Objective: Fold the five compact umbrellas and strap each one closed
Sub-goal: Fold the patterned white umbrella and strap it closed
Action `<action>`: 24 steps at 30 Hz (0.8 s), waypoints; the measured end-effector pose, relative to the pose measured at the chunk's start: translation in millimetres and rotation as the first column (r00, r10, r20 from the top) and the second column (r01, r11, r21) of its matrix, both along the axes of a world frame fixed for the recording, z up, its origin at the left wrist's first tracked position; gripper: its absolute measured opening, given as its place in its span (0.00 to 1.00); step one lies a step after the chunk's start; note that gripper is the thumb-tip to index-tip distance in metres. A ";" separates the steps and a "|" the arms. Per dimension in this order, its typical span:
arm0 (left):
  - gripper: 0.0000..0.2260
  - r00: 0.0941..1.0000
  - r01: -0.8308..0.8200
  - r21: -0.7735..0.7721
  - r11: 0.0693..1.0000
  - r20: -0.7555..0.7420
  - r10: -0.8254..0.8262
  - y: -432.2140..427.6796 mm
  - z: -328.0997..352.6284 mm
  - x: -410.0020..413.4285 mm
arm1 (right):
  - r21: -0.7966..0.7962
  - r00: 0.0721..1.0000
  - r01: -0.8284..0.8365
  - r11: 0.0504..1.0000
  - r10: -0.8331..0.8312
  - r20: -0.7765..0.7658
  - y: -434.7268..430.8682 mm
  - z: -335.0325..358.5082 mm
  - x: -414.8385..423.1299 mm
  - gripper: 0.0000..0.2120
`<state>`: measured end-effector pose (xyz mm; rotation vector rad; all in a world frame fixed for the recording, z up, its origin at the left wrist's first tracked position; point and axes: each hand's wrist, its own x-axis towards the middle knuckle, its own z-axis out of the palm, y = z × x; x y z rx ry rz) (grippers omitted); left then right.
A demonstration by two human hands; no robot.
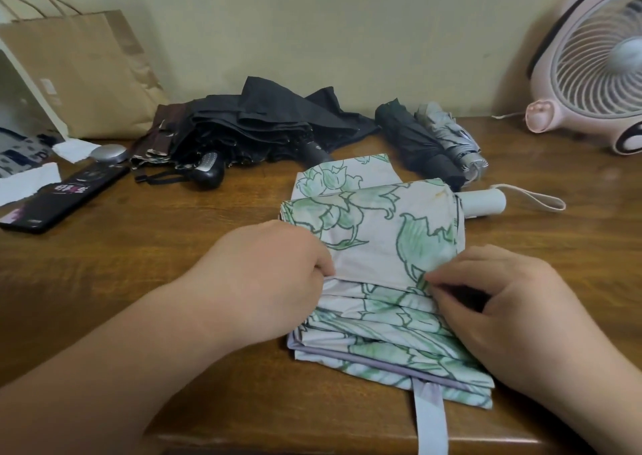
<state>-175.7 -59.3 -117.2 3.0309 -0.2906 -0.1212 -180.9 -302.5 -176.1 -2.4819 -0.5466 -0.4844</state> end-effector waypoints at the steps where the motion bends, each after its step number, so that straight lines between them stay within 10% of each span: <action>1: 0.16 0.999 0.012 0.043 0.999 0.043 -0.014 -2.5 6.4 4.0 | -0.022 1.000 -0.015 1.000 0.015 0.009 -0.2 -1.4 0.1 0.09; 5: 0.20 0.875 0.177 0.173 0.969 0.423 -0.235 -26.2 11.5 38.1 | -0.130 0.997 -0.063 0.990 0.066 0.025 -0.9 -6.4 0.4 0.11; 10: 0.30 0.942 0.273 0.260 0.926 0.123 -0.312 -44.5 -36.2 62.4 | -0.275 0.995 -0.093 0.957 0.096 -0.003 -7.4 5.5 -4.1 0.11; 17: 0.23 0.923 0.329 0.208 0.921 0.137 -0.360 -42.2 -40.0 60.9 | -0.164 0.987 0.045 0.985 -0.018 0.162 11.9 68.1 52.3 0.18; 24: 0.30 0.881 0.440 0.223 0.870 0.079 -0.466 -30.4 -41.2 50.6 | -0.441 0.986 -0.169 0.881 0.150 -0.078 49.5 28.2 111.2 0.32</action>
